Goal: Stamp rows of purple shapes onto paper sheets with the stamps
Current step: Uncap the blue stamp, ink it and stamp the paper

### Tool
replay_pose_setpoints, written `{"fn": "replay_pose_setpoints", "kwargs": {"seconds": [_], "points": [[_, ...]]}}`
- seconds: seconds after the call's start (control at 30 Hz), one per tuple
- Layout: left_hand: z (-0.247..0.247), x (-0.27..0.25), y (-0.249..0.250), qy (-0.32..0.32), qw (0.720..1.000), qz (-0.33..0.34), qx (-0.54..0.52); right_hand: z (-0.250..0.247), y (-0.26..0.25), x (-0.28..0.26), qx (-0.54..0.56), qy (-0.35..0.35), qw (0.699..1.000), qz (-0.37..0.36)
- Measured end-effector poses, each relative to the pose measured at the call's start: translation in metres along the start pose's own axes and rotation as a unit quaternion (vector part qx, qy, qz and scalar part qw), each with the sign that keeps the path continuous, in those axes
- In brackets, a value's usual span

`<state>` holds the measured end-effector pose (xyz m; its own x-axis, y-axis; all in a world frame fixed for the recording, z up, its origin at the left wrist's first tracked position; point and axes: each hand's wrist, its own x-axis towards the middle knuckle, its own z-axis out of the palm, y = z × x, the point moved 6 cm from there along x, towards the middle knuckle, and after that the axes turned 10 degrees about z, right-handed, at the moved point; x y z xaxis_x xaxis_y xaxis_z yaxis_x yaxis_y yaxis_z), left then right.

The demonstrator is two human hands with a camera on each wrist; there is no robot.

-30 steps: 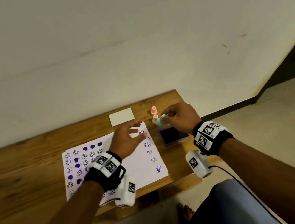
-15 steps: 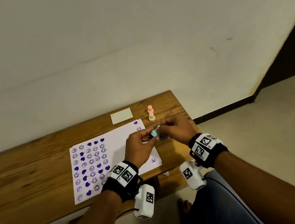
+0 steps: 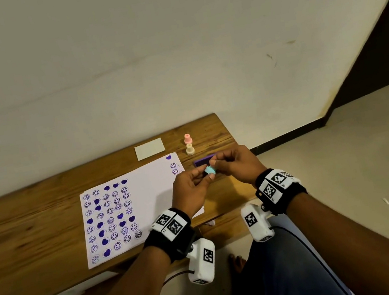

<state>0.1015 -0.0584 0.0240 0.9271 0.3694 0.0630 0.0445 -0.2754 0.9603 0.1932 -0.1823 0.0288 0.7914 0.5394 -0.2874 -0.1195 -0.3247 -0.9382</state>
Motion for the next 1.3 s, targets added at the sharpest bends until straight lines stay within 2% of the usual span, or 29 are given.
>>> {"fn": "replay_pose_setpoints", "kwargs": {"seconds": [0.27,0.43,0.53,0.67,0.87,1.0,1.3], "points": [[0.009,-0.004,-0.008,0.051,0.993,-0.048,-0.095,-0.002,0.002,-0.004,0.01,0.048,0.998,-0.026],[0.01,-0.007,-0.014,0.057,0.99,-0.053,-0.118,0.003,0.008,-0.002,-0.01,0.066,0.997,-0.035],[0.008,-0.008,-0.016,0.068,0.991,-0.051,-0.108,0.006,0.014,0.001,-0.024,0.082,0.996,-0.019],[0.002,-0.007,-0.018,0.096,0.992,-0.035,-0.079,0.011,0.007,0.001,-0.064,0.091,0.993,-0.037],[-0.003,-0.006,-0.016,0.08,0.997,0.01,-0.007,0.013,0.007,0.003,-0.1,0.12,0.987,-0.037],[-0.005,-0.003,-0.016,0.058,0.998,0.012,-0.019,0.011,0.014,0.006,-0.044,0.107,0.993,-0.019],[-0.005,0.003,-0.019,0.055,0.998,0.01,0.004,0.012,0.026,0.009,0.045,0.062,0.997,-0.008]]}}
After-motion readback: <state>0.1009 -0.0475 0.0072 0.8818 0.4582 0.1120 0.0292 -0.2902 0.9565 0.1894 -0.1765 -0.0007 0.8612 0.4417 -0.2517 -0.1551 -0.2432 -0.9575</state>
